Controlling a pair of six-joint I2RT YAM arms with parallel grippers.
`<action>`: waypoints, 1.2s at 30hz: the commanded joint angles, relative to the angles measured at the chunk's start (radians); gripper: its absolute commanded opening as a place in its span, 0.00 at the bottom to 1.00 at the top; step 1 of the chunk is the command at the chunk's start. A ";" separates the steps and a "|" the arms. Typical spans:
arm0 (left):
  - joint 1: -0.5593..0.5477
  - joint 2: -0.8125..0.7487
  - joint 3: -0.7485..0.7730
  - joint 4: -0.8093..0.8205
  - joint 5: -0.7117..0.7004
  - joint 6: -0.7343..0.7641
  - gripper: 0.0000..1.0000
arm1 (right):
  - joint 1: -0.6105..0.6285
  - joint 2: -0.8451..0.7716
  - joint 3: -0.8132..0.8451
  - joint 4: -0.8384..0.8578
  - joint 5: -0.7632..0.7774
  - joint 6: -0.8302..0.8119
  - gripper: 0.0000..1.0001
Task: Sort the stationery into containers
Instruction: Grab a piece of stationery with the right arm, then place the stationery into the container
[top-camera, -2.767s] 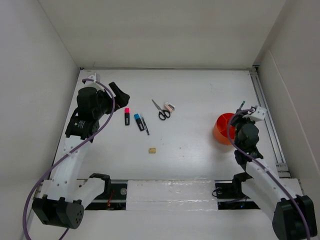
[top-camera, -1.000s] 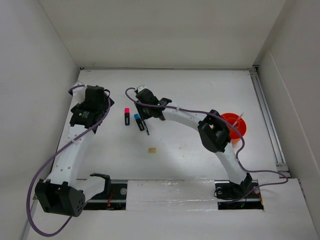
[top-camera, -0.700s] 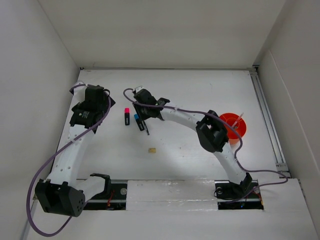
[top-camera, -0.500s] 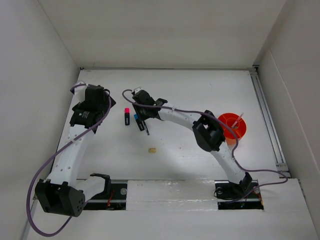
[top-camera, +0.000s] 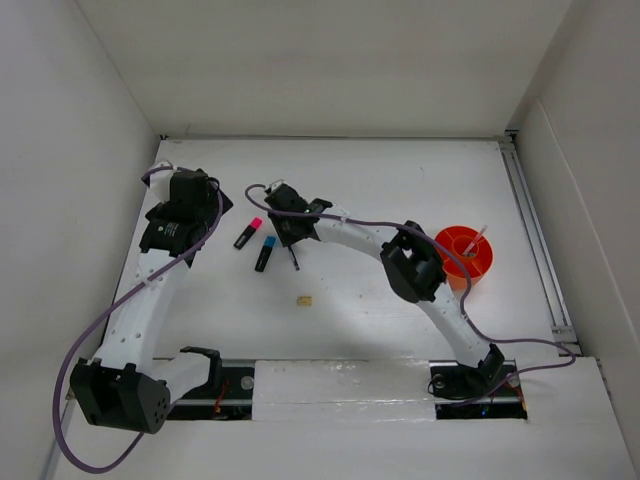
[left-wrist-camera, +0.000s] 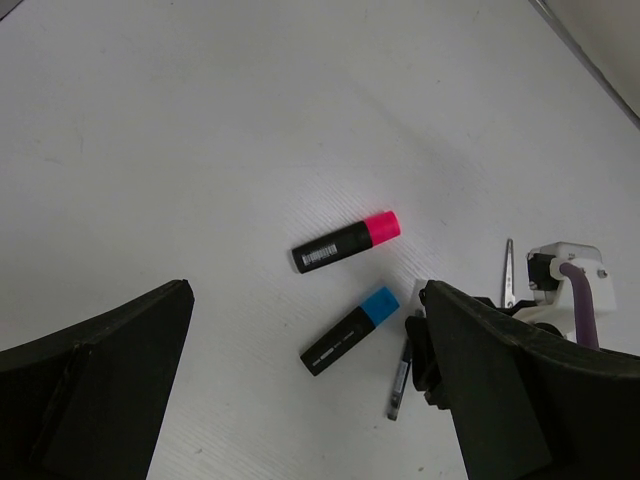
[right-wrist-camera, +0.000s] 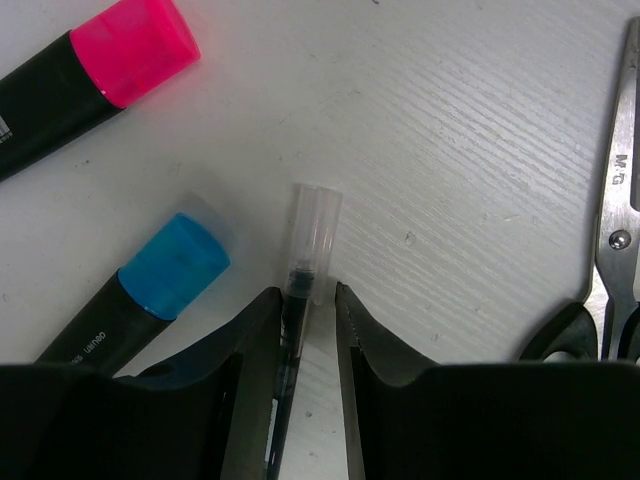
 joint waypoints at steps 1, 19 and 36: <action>0.001 -0.021 0.026 0.026 -0.002 0.014 0.99 | 0.011 0.030 0.044 -0.048 0.018 0.009 0.34; 0.001 -0.039 0.026 0.026 0.007 0.023 0.99 | -0.057 -0.274 -0.191 0.111 -0.156 -0.019 0.00; 0.001 -0.068 -0.003 0.120 0.239 0.113 0.99 | -0.693 -1.779 -1.505 0.958 -0.084 -0.023 0.00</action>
